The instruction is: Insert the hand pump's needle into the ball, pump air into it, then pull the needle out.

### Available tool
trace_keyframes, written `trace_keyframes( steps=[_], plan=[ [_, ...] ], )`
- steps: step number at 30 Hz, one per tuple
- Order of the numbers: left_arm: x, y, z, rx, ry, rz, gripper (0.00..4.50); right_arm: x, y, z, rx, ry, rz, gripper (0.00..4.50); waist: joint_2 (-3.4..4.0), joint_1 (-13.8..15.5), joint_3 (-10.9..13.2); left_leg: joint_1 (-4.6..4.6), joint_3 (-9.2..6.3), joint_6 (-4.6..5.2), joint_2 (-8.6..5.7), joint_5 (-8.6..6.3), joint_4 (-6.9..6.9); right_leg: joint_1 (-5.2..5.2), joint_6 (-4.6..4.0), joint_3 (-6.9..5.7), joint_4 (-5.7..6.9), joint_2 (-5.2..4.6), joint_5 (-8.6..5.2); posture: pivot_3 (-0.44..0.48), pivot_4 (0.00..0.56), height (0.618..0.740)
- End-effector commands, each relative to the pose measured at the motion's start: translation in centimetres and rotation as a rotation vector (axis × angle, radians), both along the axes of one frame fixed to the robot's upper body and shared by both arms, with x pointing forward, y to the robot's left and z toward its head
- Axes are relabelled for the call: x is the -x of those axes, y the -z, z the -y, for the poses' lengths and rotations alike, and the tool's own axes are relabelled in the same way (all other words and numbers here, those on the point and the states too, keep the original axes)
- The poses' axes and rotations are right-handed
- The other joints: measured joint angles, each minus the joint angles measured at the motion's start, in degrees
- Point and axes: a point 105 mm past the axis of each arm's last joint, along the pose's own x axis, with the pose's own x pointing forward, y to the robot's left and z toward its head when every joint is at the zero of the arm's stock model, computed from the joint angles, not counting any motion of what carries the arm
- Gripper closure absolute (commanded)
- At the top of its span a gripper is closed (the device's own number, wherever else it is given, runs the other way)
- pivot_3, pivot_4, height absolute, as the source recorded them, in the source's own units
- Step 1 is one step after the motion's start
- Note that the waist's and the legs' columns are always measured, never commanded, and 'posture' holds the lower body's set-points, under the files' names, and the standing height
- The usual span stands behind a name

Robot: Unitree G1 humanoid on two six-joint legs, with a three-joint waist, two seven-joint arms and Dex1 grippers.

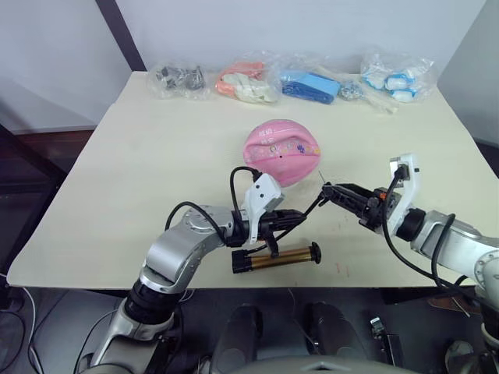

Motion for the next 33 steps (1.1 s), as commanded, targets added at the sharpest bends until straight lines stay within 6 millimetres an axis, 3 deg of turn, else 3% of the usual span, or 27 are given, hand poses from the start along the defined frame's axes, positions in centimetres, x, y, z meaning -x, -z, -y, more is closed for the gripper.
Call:
trace_keyframes(
  steps=[1, 22, 33],
  plan=[
    [1.0, -1.2, 0.8, 0.034, 0.042, 0.041, 4.50, 0.3, -0.3, -0.2, 0.005, -0.012, 0.016, 1.53, 0.00, 0.0, 0.0, 0.00, 0.00, 0.00, 0.00, 0.00, 0.00, 0.00, 0.00, 0.00, 0.00, 0.00, 0.00, 0.000, 0.150, 0.740],
    [2.5, -2.6, 2.1, 0.045, 0.048, 0.040, 4.50, 1.0, -0.3, 0.5, 0.005, -0.005, 0.008, 1.53, -0.01, 0.0, 0.0, -0.01, 0.00, 0.00, 0.00, 0.00, -0.01, 0.00, -0.12, 0.00, -0.03, 0.01, -0.08, 0.000, 0.150, 0.740],
    [1.6, -2.6, 1.5, 0.037, 0.038, 0.031, 4.50, 1.4, -1.0, 1.0, -0.002, 0.000, 0.016, 1.53, -0.02, 0.0, 0.0, -0.02, 0.01, 0.00, 0.00, 0.00, -0.01, 0.00, -0.21, 0.00, -0.04, 0.02, -0.13, 0.000, 0.150, 0.740]
  ],
)
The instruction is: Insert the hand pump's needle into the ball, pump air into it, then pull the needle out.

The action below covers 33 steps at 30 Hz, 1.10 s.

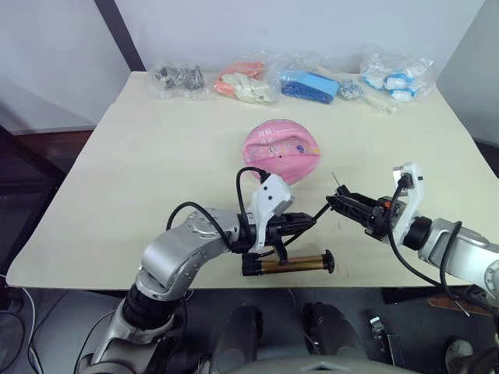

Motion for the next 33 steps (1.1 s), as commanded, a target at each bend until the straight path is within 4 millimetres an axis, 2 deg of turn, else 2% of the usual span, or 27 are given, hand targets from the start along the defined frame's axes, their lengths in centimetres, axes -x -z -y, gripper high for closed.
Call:
trace_keyframes(
  steps=[1, 18, 33],
  plan=[
    [0.0, -1.1, 0.3, 0.031, 0.028, 0.038, 4.50, 0.5, -1.5, 0.1, -0.016, -0.004, 0.056, 1.53, 0.00, 0.0, 0.0, 0.00, 0.00, 0.00, 0.00, 0.00, 0.00, 0.00, 0.00, 0.00, 0.00, 0.00, 0.00, 0.000, 0.150, 0.740],
    [0.3, -0.9, 0.9, 0.033, 0.033, 0.039, 4.50, 0.4, -2.3, -0.5, -0.048, -0.023, 0.061, 1.53, -0.01, 0.0, 0.0, -0.01, 0.00, 0.00, 0.00, 0.00, 0.00, 0.00, -0.01, 0.01, -0.02, 0.00, -0.01, 0.000, 0.150, 0.740],
    [1.2, -0.8, 0.5, 0.035, 0.036, 0.038, 4.50, 1.0, -1.8, -0.3, -0.036, -0.025, 0.036, 1.53, -0.01, 0.0, 0.0, -0.01, 0.00, 0.00, 0.01, 0.00, 0.00, 0.00, -0.01, 0.01, -0.04, 0.00, -0.01, 0.000, 0.150, 0.740]
  ],
)
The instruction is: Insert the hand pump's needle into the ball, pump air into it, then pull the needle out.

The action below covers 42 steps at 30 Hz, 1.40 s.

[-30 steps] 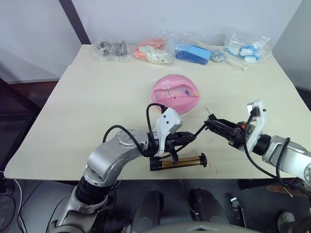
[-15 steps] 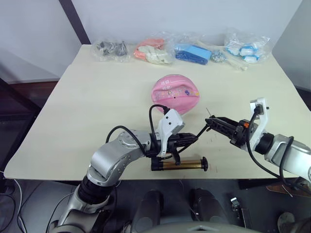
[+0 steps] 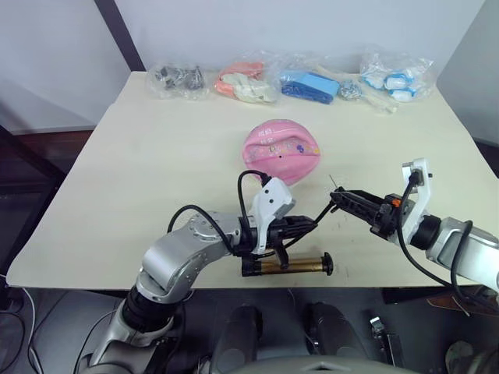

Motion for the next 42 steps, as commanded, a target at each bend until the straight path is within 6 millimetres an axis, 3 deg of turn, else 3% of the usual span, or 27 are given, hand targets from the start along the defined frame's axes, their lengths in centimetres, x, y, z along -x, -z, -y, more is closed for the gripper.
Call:
trace_keyframes(
  steps=[1, 2, 5, 6, 8, 29, 36, 42],
  plan=[
    [0.7, -1.3, 0.2, 0.033, 0.028, 0.056, 4.50, 0.4, -1.0, -0.4, -0.016, -0.019, 0.039, 1.53, 0.00, 0.0, 0.0, 0.00, 0.00, 0.00, 0.00, 0.00, 0.00, 0.00, 0.00, 0.00, 0.00, 0.00, 0.00, 0.000, 0.150, 0.740],
    [0.6, -1.3, 0.2, 0.032, 0.028, 0.055, 4.50, 0.4, -1.0, -0.4, -0.018, -0.020, 0.038, 1.53, 0.00, 0.0, 0.0, 0.00, 0.00, 0.00, 0.00, 0.00, 0.00, 0.00, 0.00, 0.00, 0.00, 0.00, 0.00, 0.000, 0.150, 0.740],
    [0.5, -1.2, 0.1, 0.032, 0.027, 0.053, 4.50, 0.7, -0.9, -0.5, -0.020, -0.033, 0.031, 2.82, 0.00, 0.0, 0.0, -0.01, 0.00, 0.00, 0.00, 0.00, 0.00, 0.00, 0.00, 0.00, -0.01, 0.00, 0.00, 0.000, 0.150, 0.740],
    [0.5, -1.2, 0.2, 0.032, 0.026, 0.053, 4.50, 0.8, -0.9, -0.6, -0.021, -0.039, 0.029, 3.49, 0.00, 0.0, 0.0, -0.01, 0.01, 0.00, 0.00, 0.00, -0.01, 0.00, 0.00, 0.00, -0.01, 0.00, 0.00, 0.000, 0.150, 0.740],
    [0.4, -1.2, 0.2, 0.032, 0.026, 0.054, 4.50, 0.9, -0.9, -0.8, -0.022, -0.047, 0.025, 4.19, 0.00, 0.0, 0.0, -0.01, 0.00, 0.00, 0.00, 0.00, -0.01, 0.00, 0.00, 0.00, -0.01, 0.00, 0.00, 0.000, 0.150, 0.740],
    [-0.8, -1.7, 0.5, 0.047, -0.018, 0.115, 4.50, 1.0, -1.7, -1.3, -0.021, -0.063, 0.056, 4.17, 0.00, 0.0, 0.0, -0.01, 0.01, 0.00, 0.00, 0.00, -0.01, 0.00, 0.00, 0.01, -0.02, -0.01, 0.00, 0.000, 0.150, 0.740],
    [-5.7, -1.5, 0.1, 0.132, -0.080, 0.130, 4.50, -0.8, -2.3, -0.7, 0.087, -0.018, 0.134, 4.17, -0.03, 0.2, 0.0, -0.01, -0.01, 0.00, -0.03, 0.00, 0.04, 0.01, 0.00, -0.06, -0.02, -0.01, 0.01, 0.000, 0.150, 0.740],
    [-7.7, -0.7, 0.2, 0.139, -0.071, 0.146, 4.50, -3.1, -2.3, 0.3, 0.222, 0.060, 0.196, 4.17, -0.02, 0.0, 0.0, -0.09, 0.06, 0.07, -0.03, -0.04, -0.03, -0.07, -0.01, 0.03, -0.05, -0.02, 0.11, 0.000, 0.150, 0.740]
  ],
)
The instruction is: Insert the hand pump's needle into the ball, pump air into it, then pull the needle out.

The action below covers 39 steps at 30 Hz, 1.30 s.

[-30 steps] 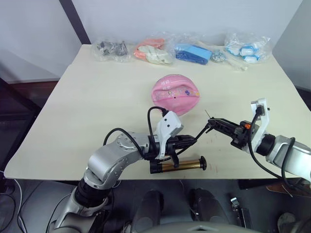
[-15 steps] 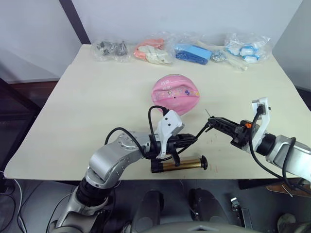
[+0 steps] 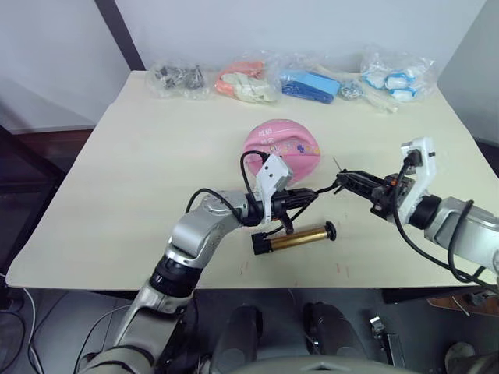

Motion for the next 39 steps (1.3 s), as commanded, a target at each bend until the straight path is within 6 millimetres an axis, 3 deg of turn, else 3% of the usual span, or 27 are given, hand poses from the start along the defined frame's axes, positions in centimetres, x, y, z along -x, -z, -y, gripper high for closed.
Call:
trace_keyframes(
  steps=[1, 7, 8, 9, 14, 15, 16, 17, 22, 26, 28, 31, 36, 39],
  plan=[
    [-1.4, -0.7, -0.6, 0.013, -0.030, 0.068, 4.50, -0.5, -0.4, 0.1, 0.096, 0.000, 0.061, 4.17, 0.00, 0.0, 0.0, 0.00, 0.00, 0.02, 0.00, -0.01, 0.00, 0.00, 0.01, 0.00, 0.00, 0.00, 0.13, 0.000, 0.150, 0.740],
    [-0.1, -0.6, -0.7, 0.080, 0.072, 0.031, 4.50, -1.6, -0.5, -0.6, 0.211, -0.009, 0.087, 4.17, 0.00, 0.0, 0.0, -0.05, -0.01, 0.11, 0.00, -0.07, -0.02, -0.04, 0.01, 0.02, -0.06, -0.01, 0.14, 0.000, 0.150, 0.740],
    [0.0, -0.7, -1.0, 0.093, 0.076, 0.022, 3.81, -1.6, -0.5, -0.8, 0.249, -0.019, 0.094, 4.17, 0.01, 0.0, 0.0, -0.05, -0.01, 0.11, 0.01, -0.07, -0.02, -0.04, 0.01, 0.01, -0.06, -0.01, 0.14, 0.000, 0.150, 0.740],
    [0.1, -0.8, -1.2, 0.101, 0.085, 0.015, 3.59, -1.7, -0.6, -1.0, 0.263, -0.024, 0.093, 4.17, 0.01, 0.0, 0.0, -0.05, 0.00, 0.11, 0.01, -0.07, -0.02, -0.05, 0.01, 0.02, -0.05, -0.02, 0.15, 0.000, 0.150, 0.740],
    [0.6, -1.3, -4.1, 0.102, 0.082, 0.001, 1.05, -2.4, -1.5, -1.2, 0.317, -0.023, 0.125, 4.17, 0.03, -0.1, 0.0, -0.04, 0.00, 0.11, 0.02, -0.07, -0.01, -0.05, 0.01, 0.00, -0.04, -0.01, 0.15, 0.000, 0.150, 0.740],
    [0.6, -1.4, -4.7, 0.099, 0.074, 0.001, 0.75, -2.6, -1.6, -1.1, 0.359, -0.015, 0.137, 4.17, 0.03, -0.1, 0.0, -0.03, 0.02, 0.11, 0.03, -0.07, -0.01, -0.06, 0.01, 0.02, -0.04, -0.01, 0.15, 0.000, 0.150, 0.740],
    [0.5, -1.6, -5.3, 0.093, 0.066, 0.003, 0.16, -2.8, -1.8, -1.1, 0.375, -0.013, 0.145, 4.17, 0.03, -0.1, 0.0, -0.04, 0.02, 0.11, 0.03, -0.07, -0.01, -0.07, 0.01, 0.02, -0.04, -0.01, 0.15, 0.000, 0.150, 0.740],
    [0.5, -1.7, -5.9, 0.085, 0.055, 0.004, 0.03, -3.0, -2.1, -1.2, 0.402, -0.021, 0.160, 4.17, 0.04, -0.1, 0.0, -0.04, 0.02, 0.11, 0.03, -0.07, -0.01, -0.08, 0.01, 0.02, -0.03, -0.01, 0.15, 0.000, 0.150, 0.740],
    [0.0, -2.9, -9.1, 0.038, -0.013, 0.030, 0.03, -4.2, -3.6, -1.8, 0.696, -0.062, 0.269, 4.17, 0.17, -0.2, 0.1, -0.05, 0.03, 0.11, 0.05, -0.07, -0.03, -0.16, -0.08, 0.02, -0.04, -0.04, 0.10, 0.000, 0.150, 0.740],
    [-1.1, -4.2, -11.2, 0.008, -0.082, 0.067, 0.03, -5.0, -3.5, -2.1, 0.818, -0.116, 0.264, 4.17, 0.16, 0.0, 0.1, -0.11, -0.05, 0.11, 0.04, -0.07, -0.08, -0.18, -0.10, -0.09, -0.05, -0.04, 0.09, 0.000, 0.150, 0.740],
    [-1.8, -5.1, -12.3, -0.025, -0.116, 0.098, 0.03, -5.0, -3.9, -3.2, 0.859, -0.167, 0.292, 4.17, 0.17, -0.1, 0.1, -0.20, -0.06, 0.11, 0.04, -0.07, -0.07, -0.25, -0.01, -0.12, -0.08, -0.06, 0.15, 0.000, 0.150, 0.740],
    [-2.4, -5.9, -12.8, -0.054, -0.134, 0.126, 0.03, -5.2, -3.9, -3.6, 0.983, -0.205, 0.308, 4.17, 0.19, -0.2, 0.1, -0.84, -0.05, 0.09, 0.01, -0.06, 0.08, -0.91, -0.01, -0.12, 0.08, -0.07, 0.20, 0.000, 0.150, 0.740],
    [-3.2, -6.6, -13.2, -0.095, -0.157, 0.155, 0.03, -5.0, -3.6, -4.5, 1.053, -0.286, 0.331, 4.17, 0.18, -0.1, 0.1, -0.91, -0.08, 0.09, -0.03, -0.06, 0.02, -1.00, -0.02, -0.17, 0.09, -0.12, 0.19, 0.000, 0.150, 0.740],
    [-5.3, -7.1, -13.7, -0.241, -0.201, 0.189, 0.03, -6.2, -2.4, -5.1, 1.201, -0.331, 0.326, 4.17, 0.17, -0.2, 0.1, -0.92, -0.06, 0.09, -0.04, -0.07, 0.00, -1.00, -0.01, -0.17, 0.07, -0.14, 0.19, 0.000, 0.150, 0.740]
  ],
)
